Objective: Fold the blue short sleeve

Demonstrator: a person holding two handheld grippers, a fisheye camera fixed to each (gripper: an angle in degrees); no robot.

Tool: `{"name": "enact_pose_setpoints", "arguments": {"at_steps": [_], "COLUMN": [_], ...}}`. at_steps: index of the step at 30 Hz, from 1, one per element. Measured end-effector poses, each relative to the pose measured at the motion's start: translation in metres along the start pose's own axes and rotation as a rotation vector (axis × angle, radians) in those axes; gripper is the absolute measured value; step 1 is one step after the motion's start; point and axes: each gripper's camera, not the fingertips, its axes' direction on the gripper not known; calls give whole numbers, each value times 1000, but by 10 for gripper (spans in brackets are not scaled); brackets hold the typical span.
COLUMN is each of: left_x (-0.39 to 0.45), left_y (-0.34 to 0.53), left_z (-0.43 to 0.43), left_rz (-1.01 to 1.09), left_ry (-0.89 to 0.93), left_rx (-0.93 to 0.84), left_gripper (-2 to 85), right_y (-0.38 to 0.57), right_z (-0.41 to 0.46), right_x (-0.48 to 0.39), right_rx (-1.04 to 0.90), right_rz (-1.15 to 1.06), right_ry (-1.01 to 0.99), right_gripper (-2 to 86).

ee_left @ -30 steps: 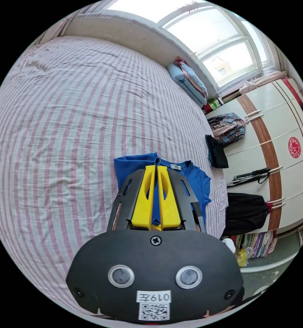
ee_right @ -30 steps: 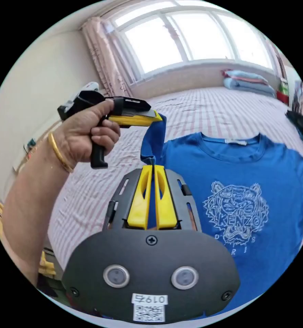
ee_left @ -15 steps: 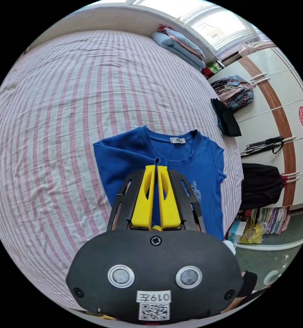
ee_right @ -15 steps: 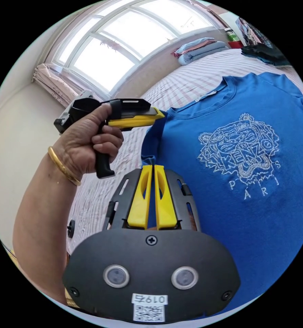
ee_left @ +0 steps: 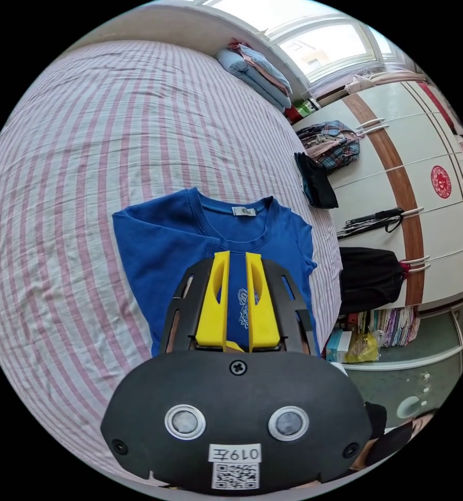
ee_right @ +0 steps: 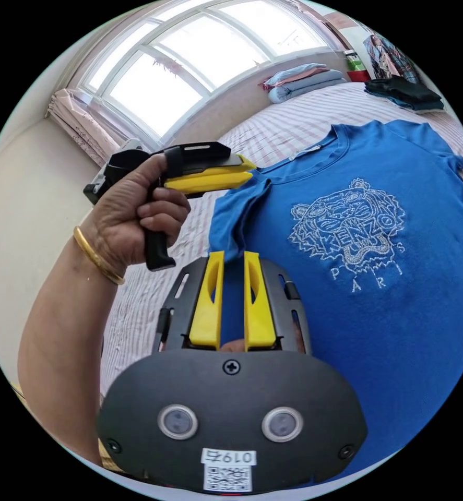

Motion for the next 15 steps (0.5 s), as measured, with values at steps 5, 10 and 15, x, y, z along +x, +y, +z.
{"name": "enact_pose_setpoints", "arguments": {"at_steps": [5,10,15], "left_x": [17,20,-5], "left_y": [20,96,182], "left_z": [-55,-129,-158], "left_rz": [6,10,-37], "left_ry": [71,2,-122], "left_rx": [59,144,201], "left_gripper": [8,8,8], "right_y": [-4,-12,-44], "right_z": [-10,-32,-40], "right_x": [-5,-12,-24], "right_rx": [-2,35,34], "right_rz": [1,-69,-249], "right_ry": [14,45,101], "right_gripper": [60,51,9]}}
